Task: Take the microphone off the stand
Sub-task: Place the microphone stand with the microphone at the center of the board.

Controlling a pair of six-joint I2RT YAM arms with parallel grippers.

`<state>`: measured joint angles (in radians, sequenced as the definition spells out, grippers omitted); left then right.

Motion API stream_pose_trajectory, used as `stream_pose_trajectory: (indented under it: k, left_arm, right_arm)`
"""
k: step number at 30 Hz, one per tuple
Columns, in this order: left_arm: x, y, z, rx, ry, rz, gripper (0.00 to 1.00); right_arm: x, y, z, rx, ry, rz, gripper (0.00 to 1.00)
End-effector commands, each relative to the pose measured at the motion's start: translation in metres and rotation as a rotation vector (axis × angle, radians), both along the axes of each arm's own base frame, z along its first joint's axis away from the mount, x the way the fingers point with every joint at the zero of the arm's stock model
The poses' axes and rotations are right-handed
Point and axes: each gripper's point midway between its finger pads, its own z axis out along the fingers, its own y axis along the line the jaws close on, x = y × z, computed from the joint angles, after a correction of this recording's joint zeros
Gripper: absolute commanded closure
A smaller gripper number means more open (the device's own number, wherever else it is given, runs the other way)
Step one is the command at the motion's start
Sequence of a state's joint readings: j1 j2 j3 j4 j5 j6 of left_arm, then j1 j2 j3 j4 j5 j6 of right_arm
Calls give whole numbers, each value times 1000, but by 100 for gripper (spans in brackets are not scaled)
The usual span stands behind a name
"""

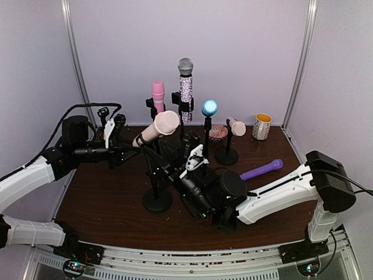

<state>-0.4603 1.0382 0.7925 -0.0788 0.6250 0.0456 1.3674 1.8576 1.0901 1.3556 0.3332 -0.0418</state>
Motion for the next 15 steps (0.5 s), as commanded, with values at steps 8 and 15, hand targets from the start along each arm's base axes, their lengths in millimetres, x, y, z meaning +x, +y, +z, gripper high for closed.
stream_pose_trajectory:
  k: [8, 15]
  left_arm:
    - [1, 5, 31, -21, -132, -13, 73]
    - [3, 3, 34, -35, -136, -16, 73]
  right_arm:
    - [25, -37, -4, 19, 15, 33, 28]
    - [30, -26, 9, -115, -86, 138, 19]
